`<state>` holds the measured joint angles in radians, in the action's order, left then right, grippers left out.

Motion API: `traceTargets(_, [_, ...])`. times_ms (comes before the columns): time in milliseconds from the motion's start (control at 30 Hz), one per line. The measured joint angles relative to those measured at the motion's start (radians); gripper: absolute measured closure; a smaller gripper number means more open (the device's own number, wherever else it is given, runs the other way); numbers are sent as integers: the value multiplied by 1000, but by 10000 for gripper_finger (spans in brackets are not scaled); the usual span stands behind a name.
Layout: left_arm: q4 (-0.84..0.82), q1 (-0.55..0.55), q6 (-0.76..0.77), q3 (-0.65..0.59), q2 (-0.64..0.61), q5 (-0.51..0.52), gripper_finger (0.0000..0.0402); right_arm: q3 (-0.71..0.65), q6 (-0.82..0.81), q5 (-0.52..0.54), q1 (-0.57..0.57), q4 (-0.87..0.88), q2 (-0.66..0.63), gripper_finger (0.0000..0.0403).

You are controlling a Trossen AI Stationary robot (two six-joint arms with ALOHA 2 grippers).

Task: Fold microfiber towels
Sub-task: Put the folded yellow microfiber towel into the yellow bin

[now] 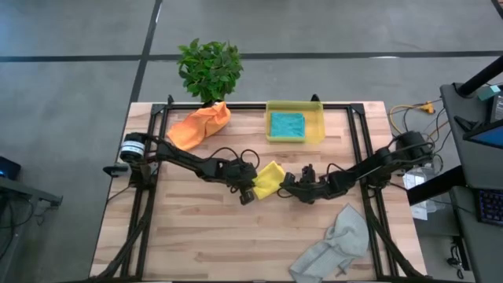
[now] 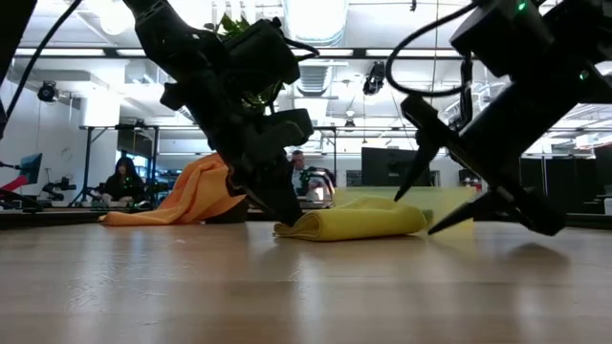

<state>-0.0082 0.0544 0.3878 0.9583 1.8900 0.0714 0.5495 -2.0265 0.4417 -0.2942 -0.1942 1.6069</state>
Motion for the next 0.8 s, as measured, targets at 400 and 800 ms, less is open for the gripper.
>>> traceTargets(400, [-3, 0, 1, -1, 2, -6, 392, 4, -63, 86, 10, -75, 88, 179])
traceTargets(800, [-2, 1, 1, -3, 3, -6, 392, 6, -68, 70, 81, -78, 92, 179])
